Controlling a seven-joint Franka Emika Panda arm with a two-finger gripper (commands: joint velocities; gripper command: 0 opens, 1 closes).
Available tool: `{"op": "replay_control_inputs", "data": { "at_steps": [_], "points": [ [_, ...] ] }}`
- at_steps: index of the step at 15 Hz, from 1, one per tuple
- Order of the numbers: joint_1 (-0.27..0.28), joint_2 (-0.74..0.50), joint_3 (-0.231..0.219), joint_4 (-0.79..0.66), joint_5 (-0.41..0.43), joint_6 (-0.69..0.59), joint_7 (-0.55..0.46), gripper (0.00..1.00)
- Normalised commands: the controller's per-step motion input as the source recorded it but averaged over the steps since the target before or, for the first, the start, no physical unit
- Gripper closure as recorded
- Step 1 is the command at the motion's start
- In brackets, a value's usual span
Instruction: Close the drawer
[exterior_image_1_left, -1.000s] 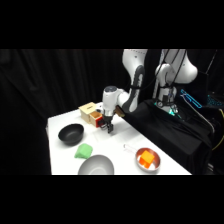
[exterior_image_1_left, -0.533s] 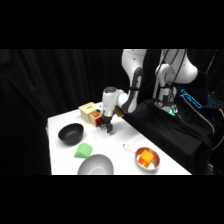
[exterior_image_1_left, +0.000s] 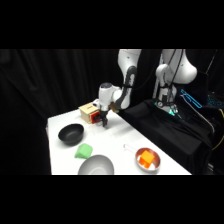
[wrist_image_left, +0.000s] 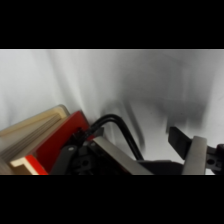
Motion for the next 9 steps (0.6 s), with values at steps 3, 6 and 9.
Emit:
{"op": "replay_control_inputs", "data": {
  "at_steps": [3, 6, 9],
  "points": [
    [-0.375, 0.02, 0.151, 0.27, 0.142, -0.10, -0.32, 0.00],
    [-0.303, -0.07, 0.163, 0.23, 0.140, -0.17, -0.33, 0.00],
    [-0.242, -0.25, 0.221, 0.08, 0.140, -0.24, -0.38, 0.00]
  ]
}}
